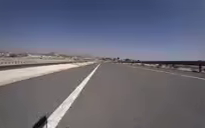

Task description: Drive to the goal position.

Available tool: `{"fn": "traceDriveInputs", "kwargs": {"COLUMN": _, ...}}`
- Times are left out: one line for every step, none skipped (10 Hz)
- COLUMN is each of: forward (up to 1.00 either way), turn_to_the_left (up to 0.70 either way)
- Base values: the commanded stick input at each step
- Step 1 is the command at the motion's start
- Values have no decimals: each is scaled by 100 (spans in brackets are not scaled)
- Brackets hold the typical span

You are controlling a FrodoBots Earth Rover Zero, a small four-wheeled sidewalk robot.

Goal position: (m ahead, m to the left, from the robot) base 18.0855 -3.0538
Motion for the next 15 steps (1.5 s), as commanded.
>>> {"fn": "traceDriveInputs", "kwargs": {"forward": 70, "turn_to_the_left": 0}}
{"fn": "traceDriveInputs", "kwargs": {"forward": 70, "turn_to_the_left": 0}}
{"fn": "traceDriveInputs", "kwargs": {"forward": 70, "turn_to_the_left": 0}}
{"fn": "traceDriveInputs", "kwargs": {"forward": 70, "turn_to_the_left": 0}}
{"fn": "traceDriveInputs", "kwargs": {"forward": 70, "turn_to_the_left": -27}}
{"fn": "traceDriveInputs", "kwargs": {"forward": 70, "turn_to_the_left": -27}}
{"fn": "traceDriveInputs", "kwargs": {"forward": 70, "turn_to_the_left": -22}}
{"fn": "traceDriveInputs", "kwargs": {"forward": 70, "turn_to_the_left": -9}}
{"fn": "traceDriveInputs", "kwargs": {"forward": 70, "turn_to_the_left": 0}}
{"fn": "traceDriveInputs", "kwargs": {"forward": 70, "turn_to_the_left": 0}}
{"fn": "traceDriveInputs", "kwargs": {"forward": 70, "turn_to_the_left": 0}}
{"fn": "traceDriveInputs", "kwargs": {"forward": 70, "turn_to_the_left": 0}}
{"fn": "traceDriveInputs", "kwargs": {"forward": 70, "turn_to_the_left": 0}}
{"fn": "traceDriveInputs", "kwargs": {"forward": 70, "turn_to_the_left": 0}}
{"fn": "traceDriveInputs", "kwargs": {"forward": 70, "turn_to_the_left": 0}}
